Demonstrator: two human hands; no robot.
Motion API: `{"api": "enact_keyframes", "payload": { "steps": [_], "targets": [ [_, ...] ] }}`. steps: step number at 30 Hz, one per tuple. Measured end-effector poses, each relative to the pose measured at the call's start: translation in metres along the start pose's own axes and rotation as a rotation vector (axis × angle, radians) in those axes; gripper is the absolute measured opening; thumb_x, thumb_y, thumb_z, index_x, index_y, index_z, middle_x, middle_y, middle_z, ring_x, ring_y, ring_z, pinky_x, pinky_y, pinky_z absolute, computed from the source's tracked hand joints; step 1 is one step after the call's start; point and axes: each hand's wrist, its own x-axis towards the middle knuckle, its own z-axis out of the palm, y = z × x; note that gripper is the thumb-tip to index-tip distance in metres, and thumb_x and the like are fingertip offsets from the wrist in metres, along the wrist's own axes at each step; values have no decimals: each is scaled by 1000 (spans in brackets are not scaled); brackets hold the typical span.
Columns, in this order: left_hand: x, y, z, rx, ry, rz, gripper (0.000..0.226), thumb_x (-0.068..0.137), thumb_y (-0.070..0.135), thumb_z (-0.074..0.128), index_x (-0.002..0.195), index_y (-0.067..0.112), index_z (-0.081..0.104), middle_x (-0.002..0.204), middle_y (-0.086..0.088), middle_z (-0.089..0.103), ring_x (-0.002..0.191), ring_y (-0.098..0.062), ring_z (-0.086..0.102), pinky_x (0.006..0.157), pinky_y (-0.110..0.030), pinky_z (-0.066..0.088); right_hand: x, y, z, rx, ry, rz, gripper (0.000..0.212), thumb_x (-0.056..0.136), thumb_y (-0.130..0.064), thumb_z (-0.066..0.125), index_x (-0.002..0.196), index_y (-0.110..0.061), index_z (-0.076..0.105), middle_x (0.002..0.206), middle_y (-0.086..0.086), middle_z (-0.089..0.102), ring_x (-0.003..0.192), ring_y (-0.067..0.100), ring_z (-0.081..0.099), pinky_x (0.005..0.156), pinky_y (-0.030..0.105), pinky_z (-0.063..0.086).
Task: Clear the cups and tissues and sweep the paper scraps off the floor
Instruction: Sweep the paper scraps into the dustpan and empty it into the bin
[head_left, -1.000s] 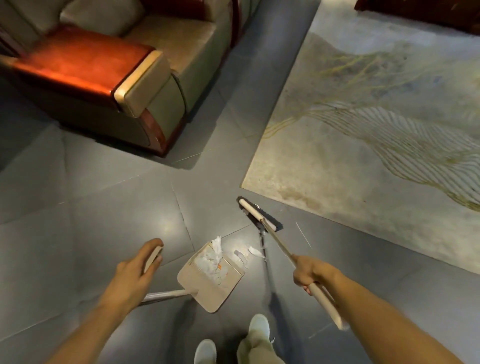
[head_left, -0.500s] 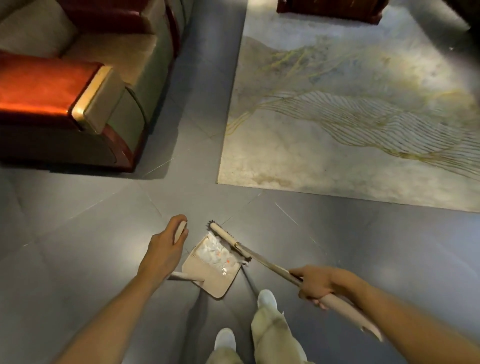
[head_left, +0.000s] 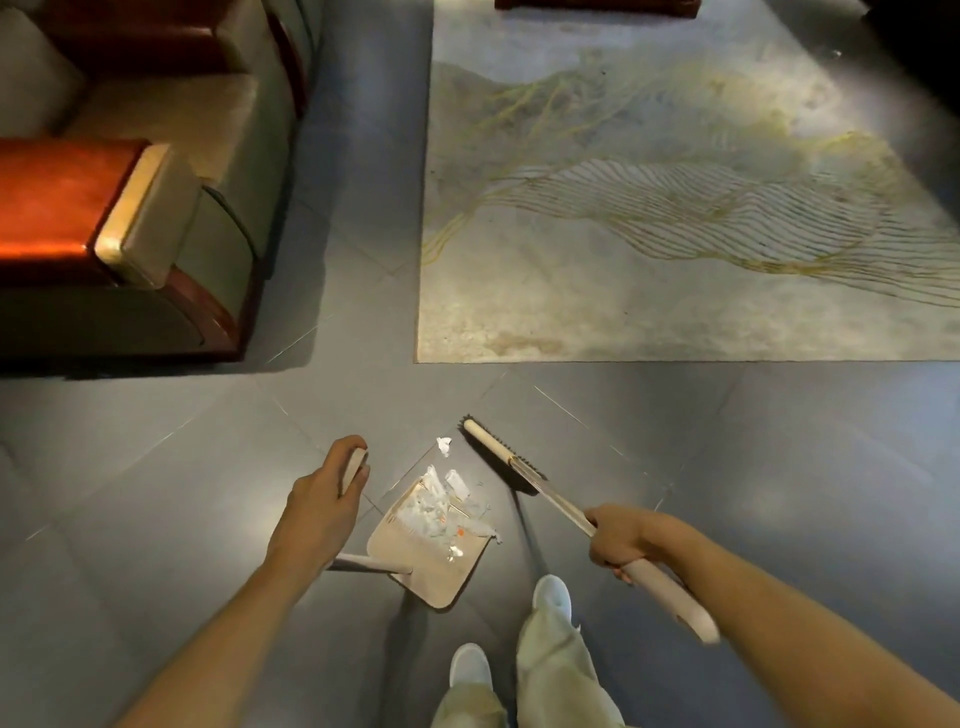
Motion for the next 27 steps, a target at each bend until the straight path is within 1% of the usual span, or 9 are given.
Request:
{"api": "enact_keyframes", "payload": {
  "steps": [3, 5, 7, 11, 14, 18, 20, 23, 27],
  "targets": [
    [10, 0, 5, -13, 40, 21, 24, 96, 37, 43, 119, 41, 39, 84, 4, 60, 60, -13, 56, 58, -25, 50, 11, -13, 14, 38, -44, -4, 38, 82, -4, 47, 119, 4, 53, 82, 14, 58, 57, 20, 54, 66, 32, 52],
    [16, 4, 9, -30, 66, 50, 20, 96, 35, 45, 111, 46, 37, 90, 5, 60, 66, -13, 58, 60, -24, 48, 11, -23, 24, 44, -90, -35, 38, 82, -5, 48, 119, 1, 52, 77, 10, 58, 58, 20, 55, 66, 32, 52],
    [18, 9, 14, -45, 80, 78, 20, 97, 34, 45, 109, 47, 36, 90, 5, 59, 68, -12, 58, 60, -23, 46, 5, -27, 35, 62, -141, -58, 37, 83, -4, 45, 119, -5, 50, 71, 6, 54, 54, 17, 53, 57, 28, 50],
    [16, 12, 16, -57, 92, 90, 20, 96, 34, 44, 116, 37, 41, 86, 1, 60, 65, -14, 58, 59, -24, 44, -13, -23, 42, 337, -264, -12, 45, 85, 0, 42, 128, -11, 49, 58, 3, 47, 38, 8, 43, 40, 19, 42],
    [9, 8, 15, -71, 96, 83, 23, 96, 33, 45, 119, 34, 42, 86, 0, 60, 65, -14, 58, 55, -18, 43, -27, -14, 29, 370, -235, -42, 43, 86, -2, 45, 129, -7, 51, 53, -1, 45, 40, 7, 41, 40, 17, 38],
    [-8, 7, 16, -115, 97, 61, 27, 96, 33, 44, 123, 32, 42, 75, -1, 60, 56, -20, 58, 47, -19, 44, -52, 0, 11, 311, -224, -93, 33, 81, 1, 43, 111, -8, 53, 49, -2, 44, 43, 10, 40, 38, 16, 36],
    [-13, 11, 15, -121, 109, 60, 27, 96, 34, 43, 123, 33, 42, 72, 1, 60, 54, -21, 57, 45, -21, 45, -60, 7, 5, 382, -217, -73, 41, 80, 3, 42, 120, -2, 52, 49, 1, 44, 37, 9, 41, 35, 17, 36],
    [-13, 26, 14, -117, 134, 92, 27, 96, 35, 43, 123, 33, 43, 73, 5, 58, 54, -20, 57, 46, -21, 47, -70, 18, -7, 411, -168, -90, 54, 81, 6, 40, 135, 9, 39, 53, 7, 42, 31, 10, 39, 33, 15, 34],
    [-12, 54, 18, -109, 169, 115, 30, 96, 33, 44, 126, 28, 43, 73, 6, 57, 55, -19, 57, 47, -25, 50, -80, 38, -27, 547, -131, -66, 57, 84, 7, 38, 141, 1, 34, 43, 3, 42, 29, 10, 37, 32, 13, 32]
  ]
}}
